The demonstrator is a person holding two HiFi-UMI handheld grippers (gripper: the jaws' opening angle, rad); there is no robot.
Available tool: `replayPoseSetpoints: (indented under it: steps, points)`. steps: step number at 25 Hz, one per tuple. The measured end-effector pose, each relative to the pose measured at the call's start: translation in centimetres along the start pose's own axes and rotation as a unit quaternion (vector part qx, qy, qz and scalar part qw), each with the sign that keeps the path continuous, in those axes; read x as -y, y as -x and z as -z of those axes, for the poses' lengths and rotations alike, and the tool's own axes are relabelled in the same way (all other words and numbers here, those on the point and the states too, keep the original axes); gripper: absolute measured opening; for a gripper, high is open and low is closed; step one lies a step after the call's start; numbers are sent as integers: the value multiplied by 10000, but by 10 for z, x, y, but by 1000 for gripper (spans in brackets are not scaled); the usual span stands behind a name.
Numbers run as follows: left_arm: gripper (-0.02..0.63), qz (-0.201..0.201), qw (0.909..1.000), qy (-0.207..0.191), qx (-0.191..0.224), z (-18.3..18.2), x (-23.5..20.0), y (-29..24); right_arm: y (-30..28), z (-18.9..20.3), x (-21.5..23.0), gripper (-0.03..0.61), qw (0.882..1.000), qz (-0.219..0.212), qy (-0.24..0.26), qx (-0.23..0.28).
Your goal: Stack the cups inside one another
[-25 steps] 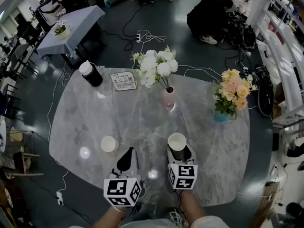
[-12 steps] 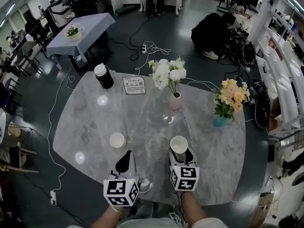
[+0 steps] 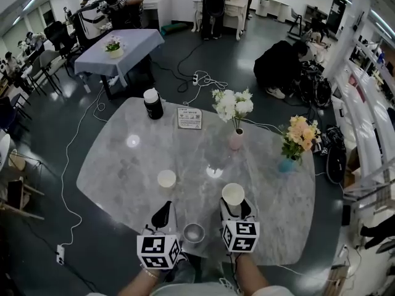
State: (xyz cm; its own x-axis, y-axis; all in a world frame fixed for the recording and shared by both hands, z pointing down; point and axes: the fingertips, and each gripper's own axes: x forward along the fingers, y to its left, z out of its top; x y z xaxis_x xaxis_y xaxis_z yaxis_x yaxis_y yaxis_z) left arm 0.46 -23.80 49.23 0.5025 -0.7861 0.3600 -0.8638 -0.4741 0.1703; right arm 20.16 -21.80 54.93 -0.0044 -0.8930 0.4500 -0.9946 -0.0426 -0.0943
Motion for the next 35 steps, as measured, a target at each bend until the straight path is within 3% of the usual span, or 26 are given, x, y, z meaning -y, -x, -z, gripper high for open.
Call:
replayPoseSetpoints:
  steps: [11,22,35]
  points:
    - [-3,102,9999,48,91,14,-22,52,41,-3,-64,241,9995,-211,174,171]
    - [-3,264,9996,116,-8,33,-19,75,75,8,-99,241,9991,-331,138,207]
    - [-3,-161,9997,173,-108,59,2,99,98,18,-113,241,9946,-1009,153,178]
